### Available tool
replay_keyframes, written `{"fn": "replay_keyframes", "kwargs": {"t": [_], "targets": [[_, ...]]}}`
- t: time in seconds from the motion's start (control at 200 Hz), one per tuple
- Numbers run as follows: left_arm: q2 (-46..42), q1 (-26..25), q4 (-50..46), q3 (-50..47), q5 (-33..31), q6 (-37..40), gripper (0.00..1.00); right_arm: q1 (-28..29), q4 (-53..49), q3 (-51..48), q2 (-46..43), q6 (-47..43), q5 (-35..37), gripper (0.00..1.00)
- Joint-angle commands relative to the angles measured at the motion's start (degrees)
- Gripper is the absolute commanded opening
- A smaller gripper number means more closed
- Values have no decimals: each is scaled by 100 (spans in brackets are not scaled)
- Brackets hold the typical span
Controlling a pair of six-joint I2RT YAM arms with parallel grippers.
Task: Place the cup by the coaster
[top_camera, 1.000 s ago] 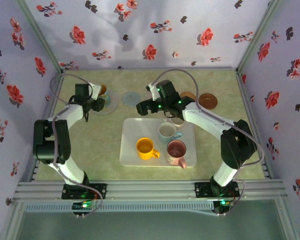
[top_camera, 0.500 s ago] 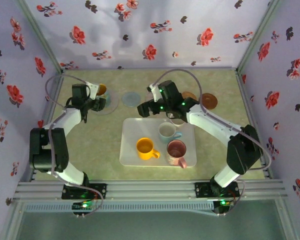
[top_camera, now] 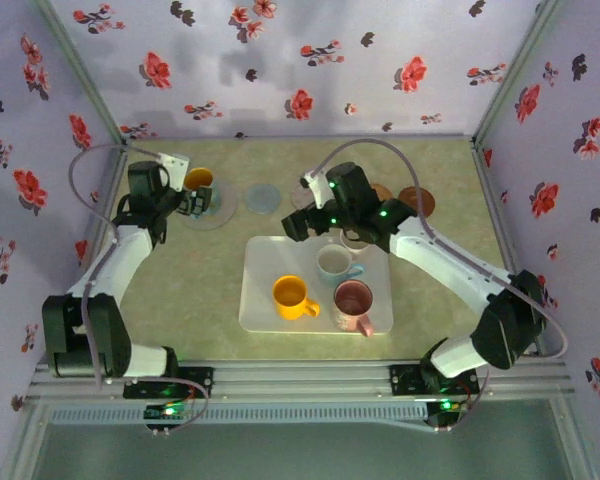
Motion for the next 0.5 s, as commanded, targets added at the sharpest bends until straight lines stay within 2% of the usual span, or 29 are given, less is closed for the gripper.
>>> {"fn": "replay_keyframes", "kwargs": {"t": [0.0,0.365,0.495], "targets": [[-352,37,-478,333,455,91,100,54,-440,-162,-330,-321,195,100],[-1093,-134,-1962,701,1574,313,100,99,-1127,-594,-1093,-448,95,100],[-1322,-349,-2412,626,1693,296,100,132,-1337,-702,-1269,-358,4,100]]}}
